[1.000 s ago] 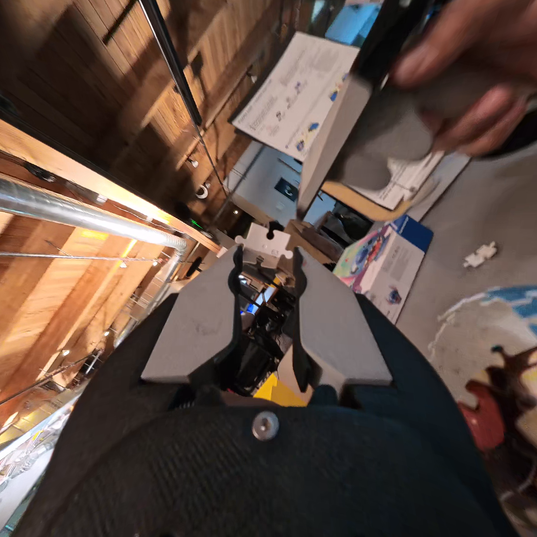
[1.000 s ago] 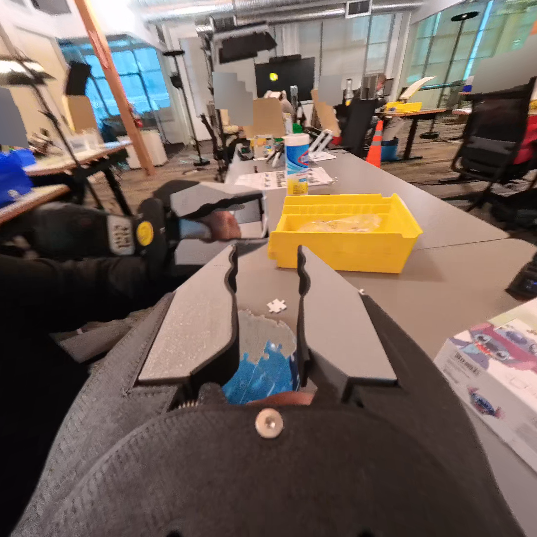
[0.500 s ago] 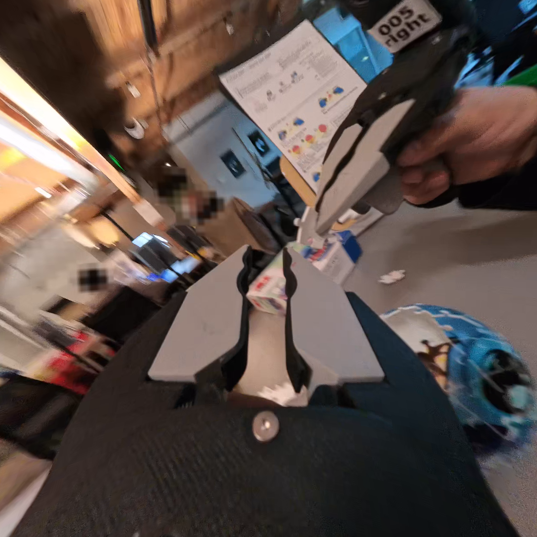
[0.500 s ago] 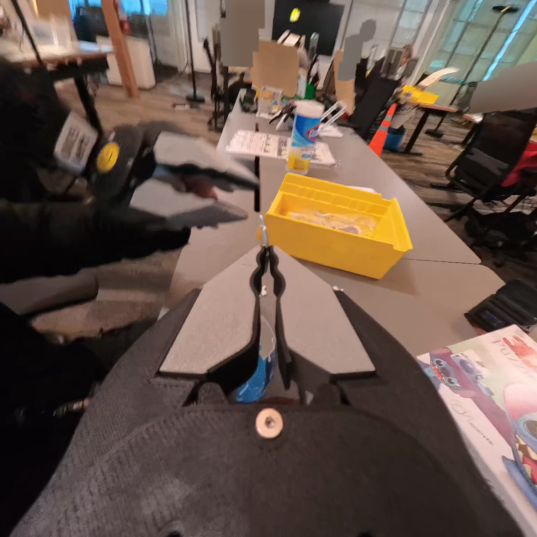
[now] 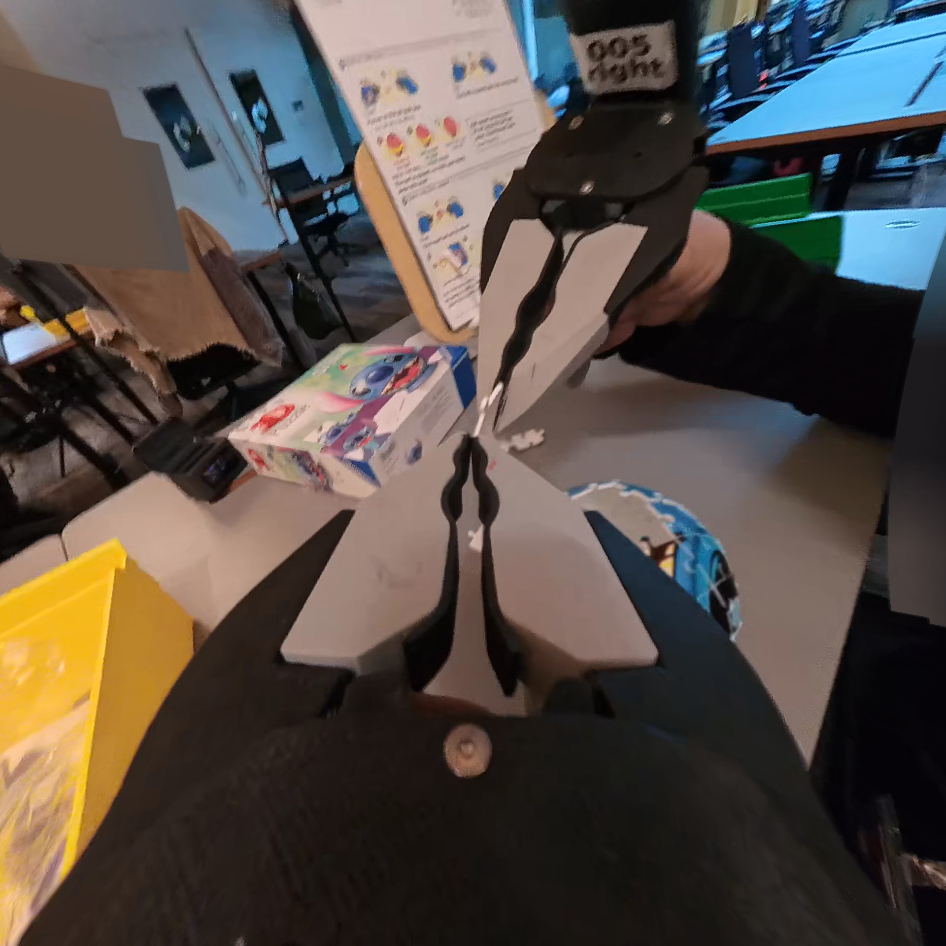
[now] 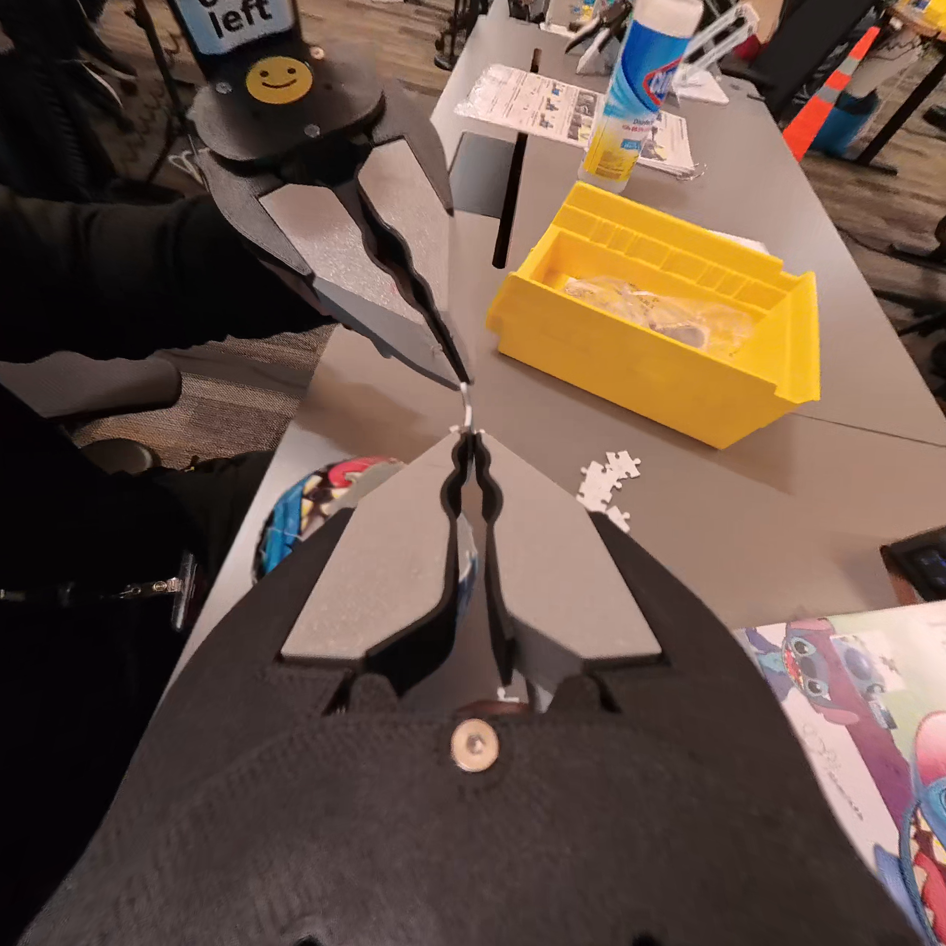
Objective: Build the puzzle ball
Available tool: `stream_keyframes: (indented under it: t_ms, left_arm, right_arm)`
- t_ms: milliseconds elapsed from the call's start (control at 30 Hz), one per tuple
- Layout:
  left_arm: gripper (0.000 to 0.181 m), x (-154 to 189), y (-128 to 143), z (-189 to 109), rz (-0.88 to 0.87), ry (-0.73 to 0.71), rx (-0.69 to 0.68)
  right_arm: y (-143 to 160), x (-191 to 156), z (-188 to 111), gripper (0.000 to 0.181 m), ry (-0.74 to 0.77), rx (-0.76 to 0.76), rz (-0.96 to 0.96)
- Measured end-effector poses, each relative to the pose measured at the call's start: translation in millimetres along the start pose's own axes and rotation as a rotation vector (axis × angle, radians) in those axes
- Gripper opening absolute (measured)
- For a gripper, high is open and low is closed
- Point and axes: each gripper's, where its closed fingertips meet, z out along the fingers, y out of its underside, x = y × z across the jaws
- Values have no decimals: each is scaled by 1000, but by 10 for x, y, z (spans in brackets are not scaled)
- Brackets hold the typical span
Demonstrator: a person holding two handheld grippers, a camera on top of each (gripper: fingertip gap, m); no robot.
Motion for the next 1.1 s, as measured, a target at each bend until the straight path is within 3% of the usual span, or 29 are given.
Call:
stream_keyframes:
  t_ms: [67, 200, 233, 433, 567, 667, 833, 900, 967, 1033, 1100]
  left_arm:
    - [4, -69, 207, -68, -56, -33, -79]
    - [56, 22, 540, -430, -99, -69, -148]
    - [61, 62, 598, -518, -91, -82, -139]
    - [70, 268, 1237, -701, -248, -96, -234]
    - [75, 487, 1325, -631, -313, -37, -207]
    - [79, 693, 1351, -537, -301, -11, -205]
    - [84, 812, 1515, -468, -173, -93, -321]
    - [71, 721, 1425, -583, -105, -155, -314]
    - [45, 579, 1091, -748, -80, -205, -213]
    - [32, 474, 628, -850, -89, -196, -108]
    - [33, 497, 213, -758, -146, -97, -75]
  right_arm:
    - [115, 119, -14, 0, 21, -19, 12]
    - [503, 341, -84, 0, 32, -94, 44]
    - [624, 366, -109, 0, 23, -117, 29]
    - [1574, 290, -218, 0, -99, -389, 45]
    - [2010, 82, -224, 0, -189, -543, 122]
    - [2172, 5, -245, 0, -203, -606, 158]
    - [2083, 36, -291, 0, -244, -508, 320]
    - [2059, 33, -349, 0, -272, -483, 368]
    - [1975, 34, -426, 0, -286, -450, 368]
    - [1711, 19, -497, 0, -305, -355, 348]
    - [1273, -36, -562, 0, -336, -202, 318]
